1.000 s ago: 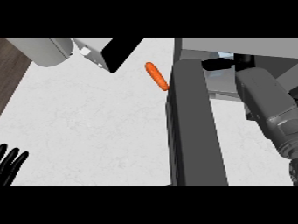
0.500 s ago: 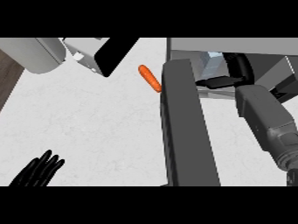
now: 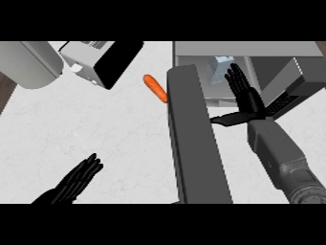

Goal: Pick up the milk, place it into the microwave and close the microwave

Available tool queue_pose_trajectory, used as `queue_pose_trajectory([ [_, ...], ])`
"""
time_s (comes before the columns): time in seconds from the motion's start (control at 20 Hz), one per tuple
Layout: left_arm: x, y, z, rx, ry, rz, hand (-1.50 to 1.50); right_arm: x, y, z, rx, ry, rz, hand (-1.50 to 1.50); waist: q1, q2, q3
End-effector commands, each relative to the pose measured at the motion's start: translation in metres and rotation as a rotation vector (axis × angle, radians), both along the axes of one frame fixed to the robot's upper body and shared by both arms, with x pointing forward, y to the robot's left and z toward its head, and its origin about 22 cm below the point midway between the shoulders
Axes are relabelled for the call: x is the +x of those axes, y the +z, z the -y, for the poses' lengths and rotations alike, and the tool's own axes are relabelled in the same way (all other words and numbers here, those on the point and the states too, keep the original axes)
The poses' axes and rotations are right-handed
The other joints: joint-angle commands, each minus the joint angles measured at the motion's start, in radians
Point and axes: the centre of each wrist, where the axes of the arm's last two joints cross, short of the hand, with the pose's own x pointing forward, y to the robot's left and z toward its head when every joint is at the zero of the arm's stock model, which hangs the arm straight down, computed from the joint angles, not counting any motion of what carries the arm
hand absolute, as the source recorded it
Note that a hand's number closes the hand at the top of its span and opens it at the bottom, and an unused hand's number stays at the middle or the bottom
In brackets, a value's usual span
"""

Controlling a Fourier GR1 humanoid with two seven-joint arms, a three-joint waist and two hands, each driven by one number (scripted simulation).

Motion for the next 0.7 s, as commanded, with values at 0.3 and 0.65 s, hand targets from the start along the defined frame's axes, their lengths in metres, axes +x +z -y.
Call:
queue_pose_trajectory([
  [0.3, 0.036, -0.022, 0.042, 0.069, -0.022, 0.024, 1.50, -0.071, -0.062, 0.041, -0.054, -0.036, -0.082, -1.50, -0.041, -0.016, -0.003],
  [0.65, 0.060, -0.035, 0.055, 0.160, -0.062, 0.010, 1.50, -0.154, -0.096, 0.093, -0.068, -0.099, -0.098, -1.50, -0.048, -0.013, -0.003],
])
